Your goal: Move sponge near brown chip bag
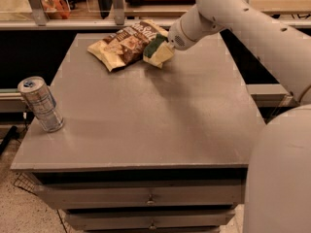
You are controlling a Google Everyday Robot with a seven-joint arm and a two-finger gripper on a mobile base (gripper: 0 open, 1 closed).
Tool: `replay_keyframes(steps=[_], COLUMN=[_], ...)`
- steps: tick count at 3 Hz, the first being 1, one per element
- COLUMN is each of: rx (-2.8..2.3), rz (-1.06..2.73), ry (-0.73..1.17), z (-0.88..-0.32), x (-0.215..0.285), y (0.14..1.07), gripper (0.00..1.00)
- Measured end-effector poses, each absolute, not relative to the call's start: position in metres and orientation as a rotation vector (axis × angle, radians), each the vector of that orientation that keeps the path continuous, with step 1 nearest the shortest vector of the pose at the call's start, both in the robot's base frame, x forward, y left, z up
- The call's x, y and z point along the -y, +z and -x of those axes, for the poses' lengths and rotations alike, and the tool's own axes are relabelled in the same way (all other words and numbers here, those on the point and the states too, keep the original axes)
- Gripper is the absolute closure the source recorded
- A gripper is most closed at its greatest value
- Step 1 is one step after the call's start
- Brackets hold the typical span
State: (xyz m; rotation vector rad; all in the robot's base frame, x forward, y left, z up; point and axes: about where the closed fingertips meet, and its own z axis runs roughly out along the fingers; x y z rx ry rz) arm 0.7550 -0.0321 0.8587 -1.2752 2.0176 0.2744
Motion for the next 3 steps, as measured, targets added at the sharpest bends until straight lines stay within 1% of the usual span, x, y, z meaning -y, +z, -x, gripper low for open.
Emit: replay_keyframes(steps=[1, 2, 3], rx=[-2.036, -2.035, -2.000], rz=[1.273, 1.260, 1.222], ry=[0.275, 0.284, 0.330], z=[-0.752, -0.743, -0.721], x=[0.037, 0.045, 0.060], y=[0.852, 0.855, 0.865], gripper=[0.00, 0.00, 0.00])
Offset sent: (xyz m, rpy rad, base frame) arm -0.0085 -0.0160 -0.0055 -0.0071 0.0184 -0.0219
